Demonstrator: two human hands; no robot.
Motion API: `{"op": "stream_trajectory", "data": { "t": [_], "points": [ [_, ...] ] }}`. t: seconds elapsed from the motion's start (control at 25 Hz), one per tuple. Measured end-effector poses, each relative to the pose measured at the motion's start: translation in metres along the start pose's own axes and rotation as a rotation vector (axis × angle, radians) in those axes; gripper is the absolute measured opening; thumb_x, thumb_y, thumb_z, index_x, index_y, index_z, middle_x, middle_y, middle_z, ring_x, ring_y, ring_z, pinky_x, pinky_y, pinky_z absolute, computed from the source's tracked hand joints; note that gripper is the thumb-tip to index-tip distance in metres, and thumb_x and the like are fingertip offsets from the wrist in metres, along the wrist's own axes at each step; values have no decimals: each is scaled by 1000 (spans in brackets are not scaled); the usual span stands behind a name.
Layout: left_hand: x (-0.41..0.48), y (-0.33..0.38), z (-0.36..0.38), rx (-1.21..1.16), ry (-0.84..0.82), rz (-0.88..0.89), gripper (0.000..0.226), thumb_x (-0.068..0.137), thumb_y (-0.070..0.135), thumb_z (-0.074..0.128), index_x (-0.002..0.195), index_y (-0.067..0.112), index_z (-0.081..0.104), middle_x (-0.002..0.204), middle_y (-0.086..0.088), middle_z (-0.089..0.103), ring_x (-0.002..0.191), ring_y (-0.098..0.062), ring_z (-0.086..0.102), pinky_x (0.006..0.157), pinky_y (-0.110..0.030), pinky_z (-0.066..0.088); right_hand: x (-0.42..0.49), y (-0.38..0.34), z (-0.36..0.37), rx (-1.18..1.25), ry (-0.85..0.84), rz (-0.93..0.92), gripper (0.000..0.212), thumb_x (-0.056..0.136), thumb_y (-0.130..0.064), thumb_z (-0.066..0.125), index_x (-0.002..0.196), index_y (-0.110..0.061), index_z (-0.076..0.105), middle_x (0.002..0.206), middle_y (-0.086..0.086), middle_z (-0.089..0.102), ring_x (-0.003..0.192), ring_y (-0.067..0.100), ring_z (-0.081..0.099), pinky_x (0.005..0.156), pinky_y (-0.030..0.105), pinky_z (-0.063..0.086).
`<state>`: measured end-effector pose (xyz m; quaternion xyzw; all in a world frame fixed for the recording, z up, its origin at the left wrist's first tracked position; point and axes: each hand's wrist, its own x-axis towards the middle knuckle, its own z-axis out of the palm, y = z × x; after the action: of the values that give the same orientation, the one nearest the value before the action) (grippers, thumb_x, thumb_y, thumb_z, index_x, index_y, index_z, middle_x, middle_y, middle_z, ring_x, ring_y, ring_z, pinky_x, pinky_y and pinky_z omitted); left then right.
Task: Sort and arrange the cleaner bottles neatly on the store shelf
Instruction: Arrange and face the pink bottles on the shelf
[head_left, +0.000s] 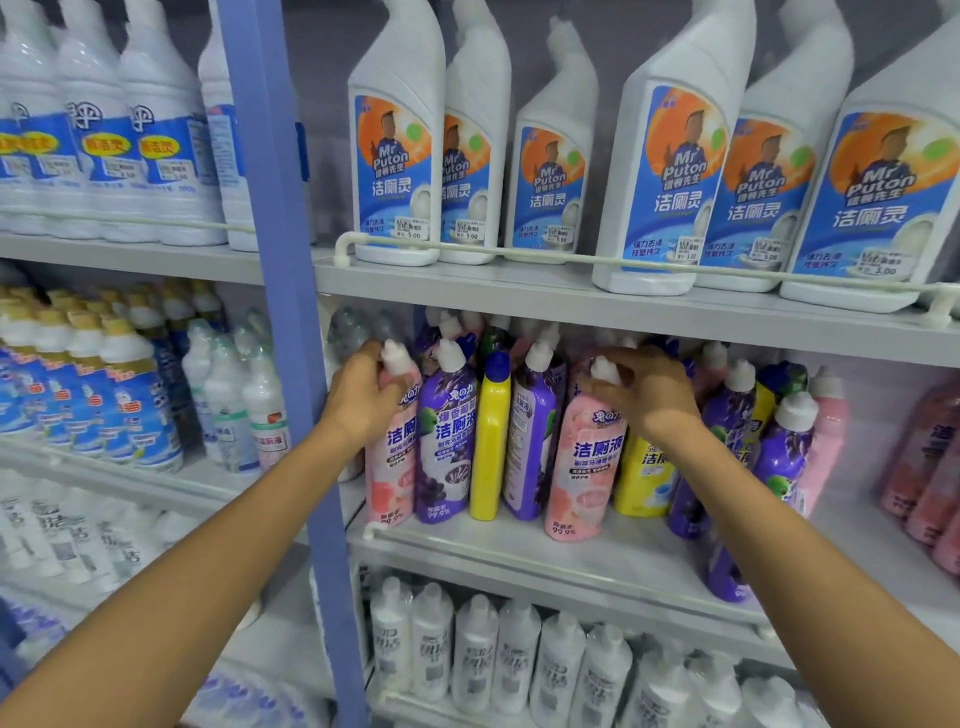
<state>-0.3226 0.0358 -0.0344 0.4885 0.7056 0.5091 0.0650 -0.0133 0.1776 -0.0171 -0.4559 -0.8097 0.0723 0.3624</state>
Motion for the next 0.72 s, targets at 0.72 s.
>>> {"op": "stream_trajectory", "data": {
  "t": [0.72],
  "points": [
    [-72, -25, -10, -213, -92, 217, 65, 86, 7, 77, 138, 36, 50, 118, 6, 69, 107, -13, 69, 92, -46, 59, -83, 11, 31, 791, 2, 240, 55, 77, -26, 89, 123, -15, 62, 106, 7, 76, 98, 23, 74, 80, 41, 62]
  ]
}}
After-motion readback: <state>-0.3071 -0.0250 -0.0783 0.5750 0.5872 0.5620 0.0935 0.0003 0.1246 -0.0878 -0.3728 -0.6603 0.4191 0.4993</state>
